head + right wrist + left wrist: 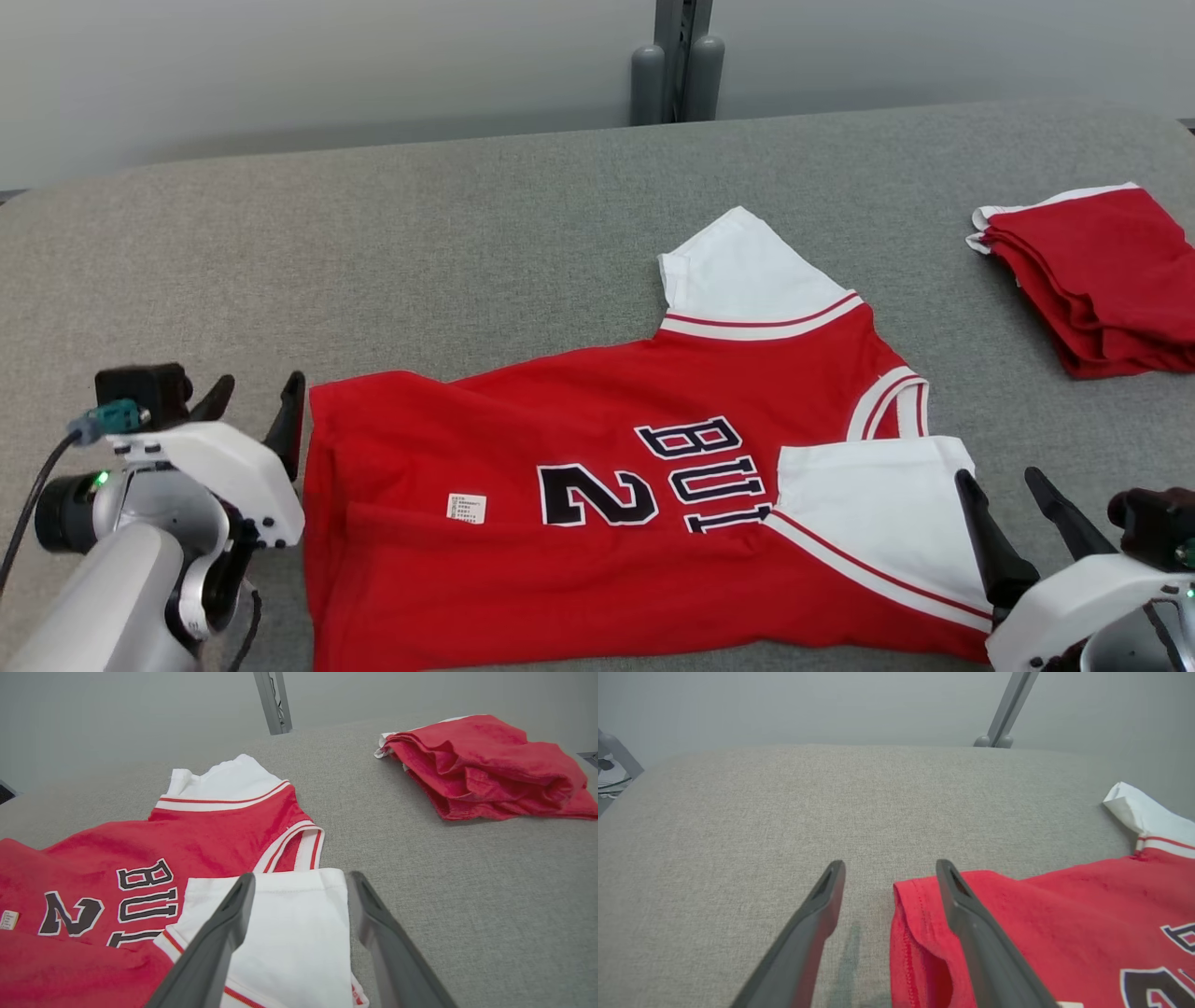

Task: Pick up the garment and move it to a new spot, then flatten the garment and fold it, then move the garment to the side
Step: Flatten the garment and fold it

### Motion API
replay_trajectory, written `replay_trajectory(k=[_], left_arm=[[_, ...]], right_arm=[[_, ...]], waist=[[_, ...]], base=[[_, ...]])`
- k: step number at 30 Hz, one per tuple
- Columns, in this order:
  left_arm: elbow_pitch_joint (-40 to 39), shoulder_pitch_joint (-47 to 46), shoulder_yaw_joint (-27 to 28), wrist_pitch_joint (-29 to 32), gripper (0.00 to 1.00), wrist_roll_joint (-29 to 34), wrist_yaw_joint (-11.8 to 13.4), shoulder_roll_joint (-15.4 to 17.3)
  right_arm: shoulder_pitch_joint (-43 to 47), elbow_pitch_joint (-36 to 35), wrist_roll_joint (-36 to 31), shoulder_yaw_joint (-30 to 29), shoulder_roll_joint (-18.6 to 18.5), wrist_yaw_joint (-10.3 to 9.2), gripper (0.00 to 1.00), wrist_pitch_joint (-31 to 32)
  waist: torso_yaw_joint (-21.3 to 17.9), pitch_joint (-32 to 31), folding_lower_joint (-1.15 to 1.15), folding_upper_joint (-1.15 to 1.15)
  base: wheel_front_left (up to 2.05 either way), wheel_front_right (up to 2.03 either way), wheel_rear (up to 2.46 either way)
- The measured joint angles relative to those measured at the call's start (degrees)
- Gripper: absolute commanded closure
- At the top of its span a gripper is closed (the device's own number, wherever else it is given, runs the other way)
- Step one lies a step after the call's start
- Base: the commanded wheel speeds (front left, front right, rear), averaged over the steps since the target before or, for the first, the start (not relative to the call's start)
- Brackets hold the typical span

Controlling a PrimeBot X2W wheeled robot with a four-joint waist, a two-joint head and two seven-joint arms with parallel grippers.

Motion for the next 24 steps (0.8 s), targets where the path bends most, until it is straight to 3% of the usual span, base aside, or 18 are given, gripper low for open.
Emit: replay_trajectory(k=[7,19,24], left_arm=[[9.2,-8.0,-5.3,6.1,0.00,3.3,-2.1,-0.9],[18.4,-12.9,-9.3,7.5,0.00,6.1,-4.6,-2.0],[19.4,-14.2,-10.2,7.4,0.16,6.1,-6.3,-3.1]], right_arm=[[-3.9,1.5,0.4,2.6,-1.7,0.00,0.00,-0.2],[-6.0,2.6,0.7,2.9,-3.0,0.00,0.00,-0.6],[-7.0,2.5,0.8,3.1,-3.7,0.00,0.00,-0.1]], waist=[[-1.1,3.2,0.00,0.00],[-1.7,5.0,0.00,0.00],[-1.7,5.3,0.00,0.00]], base=[[0.00,0.00,0.00],[0.00,0.00,0.00],[0.00,0.00,0.00]])
